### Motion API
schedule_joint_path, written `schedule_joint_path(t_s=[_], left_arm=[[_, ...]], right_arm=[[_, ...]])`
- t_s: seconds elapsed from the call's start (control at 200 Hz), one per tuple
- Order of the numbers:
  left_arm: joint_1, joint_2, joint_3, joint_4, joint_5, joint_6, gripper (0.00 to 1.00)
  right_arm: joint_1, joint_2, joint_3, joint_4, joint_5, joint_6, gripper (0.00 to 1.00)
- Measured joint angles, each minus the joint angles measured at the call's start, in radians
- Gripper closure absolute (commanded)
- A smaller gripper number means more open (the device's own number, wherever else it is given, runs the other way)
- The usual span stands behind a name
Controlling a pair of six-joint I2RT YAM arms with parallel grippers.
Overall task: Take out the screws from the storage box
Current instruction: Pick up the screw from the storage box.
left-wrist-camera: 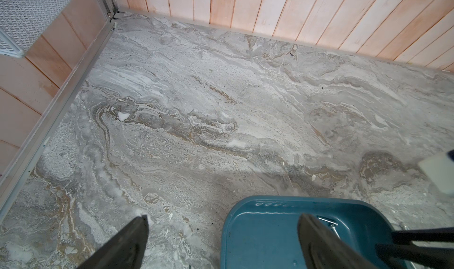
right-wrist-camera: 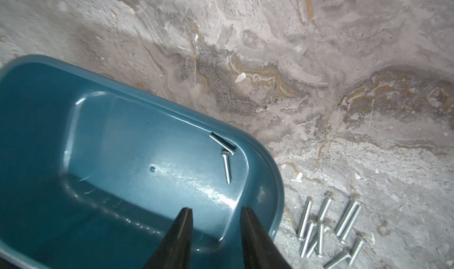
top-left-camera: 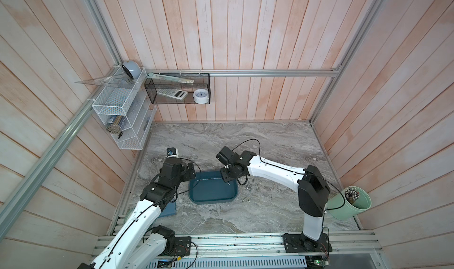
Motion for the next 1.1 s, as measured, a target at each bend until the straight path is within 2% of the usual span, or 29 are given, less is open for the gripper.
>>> schedule_joint_path(t_s=[0.1, 0.26, 0.675, 1.1], left_arm=[[0.0, 0.0, 0.0, 0.0, -0.002, 0.0, 0.0], [0.0, 0.0, 0.0, 0.0, -0.002, 0.0, 0.0], [0.0, 0.014, 0.0, 0.0, -0.002, 0.0, 0.0], [0.0, 0.014, 0.0, 0.0, -0.002, 0.0, 0.0]], right_arm=[[0.0, 0.063, 0.035, -0.037, -0.014, -0.004, 0.72], [0.0, 0.129, 0.056, -0.066, -0.038, 0.001, 0.74], [0.0, 0.19, 0.08, -0.084, -0.042, 0.0, 0.74], [0.0, 0.257, 0.148, -0.1, 0.018, -0.011, 0.74]])
